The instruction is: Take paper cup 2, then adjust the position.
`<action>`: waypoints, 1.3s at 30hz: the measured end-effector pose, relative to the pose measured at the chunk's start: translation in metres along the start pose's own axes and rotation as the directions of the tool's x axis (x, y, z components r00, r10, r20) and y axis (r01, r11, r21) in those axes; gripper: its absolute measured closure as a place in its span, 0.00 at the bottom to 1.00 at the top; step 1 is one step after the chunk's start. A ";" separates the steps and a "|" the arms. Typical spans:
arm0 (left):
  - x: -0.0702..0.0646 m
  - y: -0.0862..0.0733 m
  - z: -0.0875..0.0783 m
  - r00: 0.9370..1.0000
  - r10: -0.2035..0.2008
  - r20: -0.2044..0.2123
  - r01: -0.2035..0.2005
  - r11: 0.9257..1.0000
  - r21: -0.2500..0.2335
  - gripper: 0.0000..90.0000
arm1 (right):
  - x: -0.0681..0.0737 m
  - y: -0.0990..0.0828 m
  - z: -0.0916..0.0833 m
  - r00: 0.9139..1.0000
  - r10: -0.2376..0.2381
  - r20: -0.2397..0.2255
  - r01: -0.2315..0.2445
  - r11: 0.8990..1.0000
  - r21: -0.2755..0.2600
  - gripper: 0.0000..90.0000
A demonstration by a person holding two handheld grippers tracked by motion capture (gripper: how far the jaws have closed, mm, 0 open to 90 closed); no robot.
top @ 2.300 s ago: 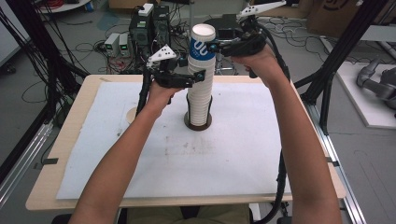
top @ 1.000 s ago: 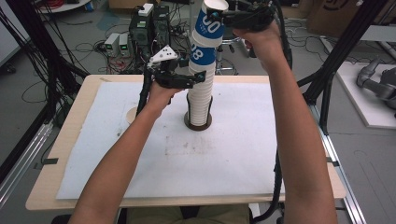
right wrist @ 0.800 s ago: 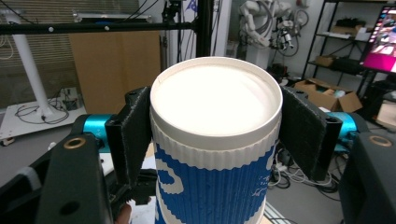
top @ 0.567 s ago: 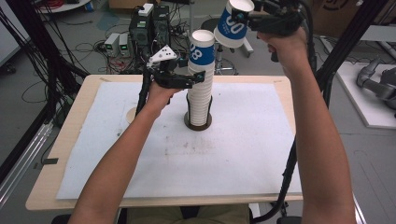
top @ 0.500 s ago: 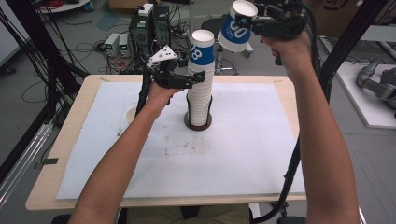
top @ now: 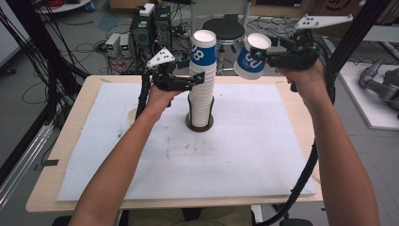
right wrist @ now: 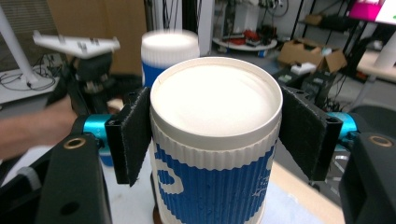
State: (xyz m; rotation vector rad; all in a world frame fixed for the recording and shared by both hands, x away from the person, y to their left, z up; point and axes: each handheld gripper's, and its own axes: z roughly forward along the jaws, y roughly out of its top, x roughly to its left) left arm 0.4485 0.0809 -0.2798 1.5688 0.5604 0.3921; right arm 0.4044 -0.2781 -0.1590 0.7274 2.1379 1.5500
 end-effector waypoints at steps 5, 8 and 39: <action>0.001 -0.008 -0.016 1.000 -0.008 0.013 0.008 1.000 -0.008 0.16 | 0.000 -0.028 0.001 1.000 0.019 -0.001 -0.019 0.999 0.038 0.34; 0.003 -0.015 -0.027 1.000 -0.013 0.016 0.013 1.000 -0.007 0.16 | 0.001 -0.043 0.002 1.000 0.028 -0.005 -0.028 0.999 0.045 0.34; -0.031 -0.052 -0.076 0.992 0.031 0.126 -0.030 1.000 -0.007 0.16 | 0.025 -0.102 0.014 0.999 0.019 -0.045 -0.015 0.995 0.097 0.34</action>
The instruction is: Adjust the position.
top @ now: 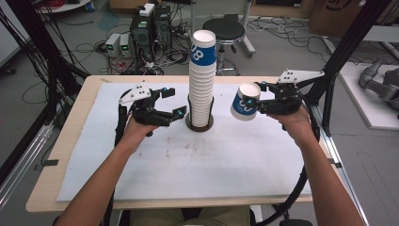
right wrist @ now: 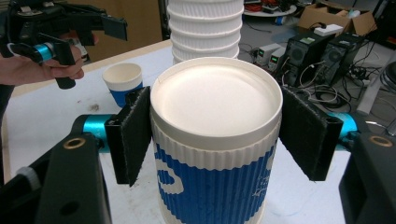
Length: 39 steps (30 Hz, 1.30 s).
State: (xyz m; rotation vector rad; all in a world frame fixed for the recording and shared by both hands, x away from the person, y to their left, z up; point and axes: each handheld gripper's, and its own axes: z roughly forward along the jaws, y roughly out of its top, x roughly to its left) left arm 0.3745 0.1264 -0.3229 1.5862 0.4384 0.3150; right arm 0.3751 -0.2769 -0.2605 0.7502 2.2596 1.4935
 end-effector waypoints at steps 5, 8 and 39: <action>-0.004 -0.005 -0.003 0.999 0.003 0.032 -0.003 1.000 0.007 0.16 | 0.005 -0.002 0.007 1.000 0.003 -0.019 -0.003 1.000 0.005 0.34; -0.008 -0.009 -0.004 0.998 -0.001 0.056 0.000 1.000 0.008 0.16 | 0.011 -0.003 0.012 0.999 -0.011 -0.041 0.012 1.000 0.011 0.34; -0.047 -0.043 0.045 0.970 0.023 0.243 -0.034 0.999 0.043 0.14 | 0.058 -0.018 0.052 0.958 -0.018 -0.287 0.009 0.999 -0.033 0.34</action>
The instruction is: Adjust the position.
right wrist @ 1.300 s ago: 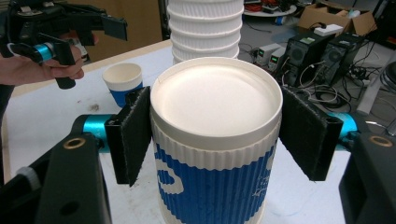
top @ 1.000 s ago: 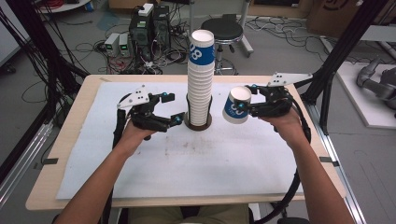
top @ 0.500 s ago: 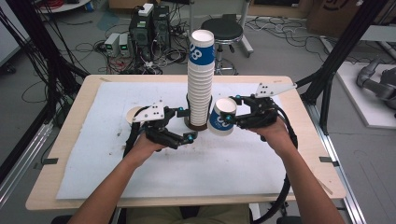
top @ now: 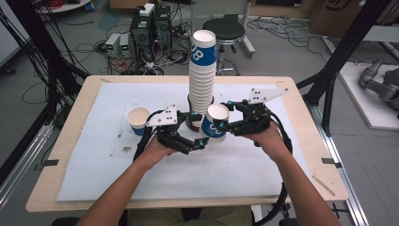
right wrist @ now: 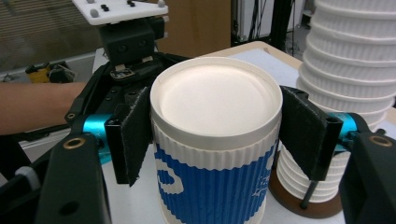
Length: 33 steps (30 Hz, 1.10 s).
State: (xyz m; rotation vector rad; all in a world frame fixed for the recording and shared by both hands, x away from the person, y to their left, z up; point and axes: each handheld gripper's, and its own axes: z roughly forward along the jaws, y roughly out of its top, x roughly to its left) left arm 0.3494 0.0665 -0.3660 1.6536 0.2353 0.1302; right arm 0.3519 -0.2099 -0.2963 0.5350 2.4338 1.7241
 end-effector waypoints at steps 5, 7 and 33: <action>-0.002 -0.001 0.003 1.000 -0.008 0.026 0.008 1.000 0.006 0.14 | 0.004 -0.002 0.011 1.000 0.004 -0.029 -0.004 1.000 0.008 0.34; -0.002 -0.002 0.005 0.999 -0.020 0.027 0.019 1.000 0.015 0.13 | 0.005 -0.003 0.014 0.999 0.009 -0.039 -0.009 1.000 0.007 0.34; 0.001 -0.001 0.002 1.000 0.009 0.013 -0.010 0.998 0.068 0.26 | 0.003 -0.005 0.015 0.996 0.057 -0.070 -0.059 0.998 -0.035 0.34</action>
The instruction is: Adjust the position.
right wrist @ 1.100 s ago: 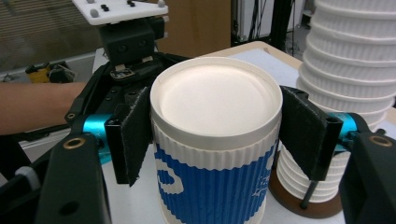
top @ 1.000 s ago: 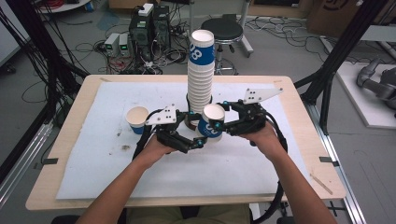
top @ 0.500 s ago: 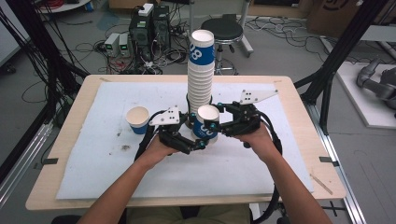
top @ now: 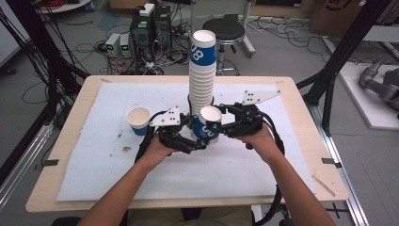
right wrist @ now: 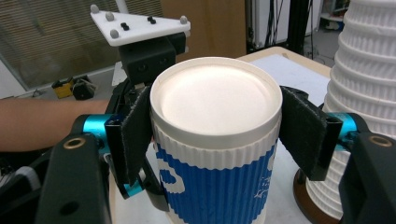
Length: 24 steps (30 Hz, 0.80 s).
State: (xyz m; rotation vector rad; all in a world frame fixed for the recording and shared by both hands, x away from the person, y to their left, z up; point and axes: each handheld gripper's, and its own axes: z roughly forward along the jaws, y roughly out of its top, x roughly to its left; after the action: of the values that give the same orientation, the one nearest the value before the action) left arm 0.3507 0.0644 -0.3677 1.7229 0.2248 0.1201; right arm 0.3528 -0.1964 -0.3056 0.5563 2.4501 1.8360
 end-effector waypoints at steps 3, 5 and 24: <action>0.000 0.004 -0.004 1.000 0.009 0.003 -0.009 0.999 0.035 0.26 | 0.000 0.000 -0.001 1.000 -0.004 0.002 0.004 1.000 0.010 0.21; 0.001 0.006 -0.007 1.000 0.010 0.007 -0.010 0.998 0.060 0.27 | 0.000 0.001 -0.004 1.000 -0.008 0.005 0.008 1.000 0.011 0.20; 0.003 0.025 -0.012 0.997 0.077 0.030 -0.082 0.956 0.281 0.27 | -0.001 0.028 0.003 0.981 -0.186 -0.051 0.193 0.943 0.270 0.20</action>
State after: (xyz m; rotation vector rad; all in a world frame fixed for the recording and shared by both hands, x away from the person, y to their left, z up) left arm 0.3529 0.0731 -0.3417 2.0172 0.1642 0.1359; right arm 0.3619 -0.1875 -0.2805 0.2924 2.6853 1.4533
